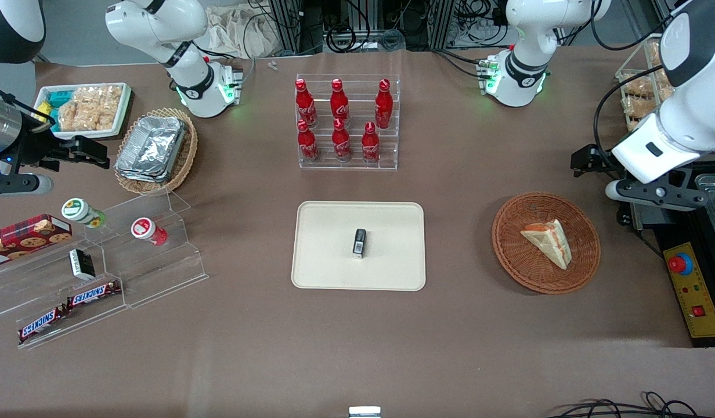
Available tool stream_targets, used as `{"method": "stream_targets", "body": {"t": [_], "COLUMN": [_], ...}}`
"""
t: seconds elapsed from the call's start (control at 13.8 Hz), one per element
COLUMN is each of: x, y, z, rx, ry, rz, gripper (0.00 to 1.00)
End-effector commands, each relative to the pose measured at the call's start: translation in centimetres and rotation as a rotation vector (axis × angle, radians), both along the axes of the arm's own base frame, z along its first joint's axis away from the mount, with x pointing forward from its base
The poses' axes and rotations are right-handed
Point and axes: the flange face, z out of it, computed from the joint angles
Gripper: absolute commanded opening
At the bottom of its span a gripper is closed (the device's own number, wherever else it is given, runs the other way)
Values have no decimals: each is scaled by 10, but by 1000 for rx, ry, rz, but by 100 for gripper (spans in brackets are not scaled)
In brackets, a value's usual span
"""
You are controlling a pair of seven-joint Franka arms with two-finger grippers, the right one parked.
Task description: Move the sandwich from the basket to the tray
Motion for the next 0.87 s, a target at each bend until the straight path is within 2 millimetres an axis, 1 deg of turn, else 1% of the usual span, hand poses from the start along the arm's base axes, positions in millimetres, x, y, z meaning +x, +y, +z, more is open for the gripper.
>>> {"method": "stream_targets", "body": {"t": [0.0, 0.07, 0.14, 0.22, 0.29, 0.36, 0.51, 0.65, 0.72, 0.8], "x": [13, 16, 21, 24, 26, 27, 25, 24, 23, 22], "y": [2, 1, 2, 6, 11, 13, 15, 16, 21, 31], "z": [-2, -5, -16, -22, -36, -54, -97, -135, -157, -179], "rx": [-4, 2, 15, 47, 93, 109, 98, 96, 90, 78], "ry": [28, 31, 47, 52, 53, 25, -32, -48, -51, -69], "rz": [-17, -14, 26, 95, 238, 369, 549, 685, 770, 835], "gripper": [100, 100, 100, 100, 100, 100, 100, 100, 100, 100]}}
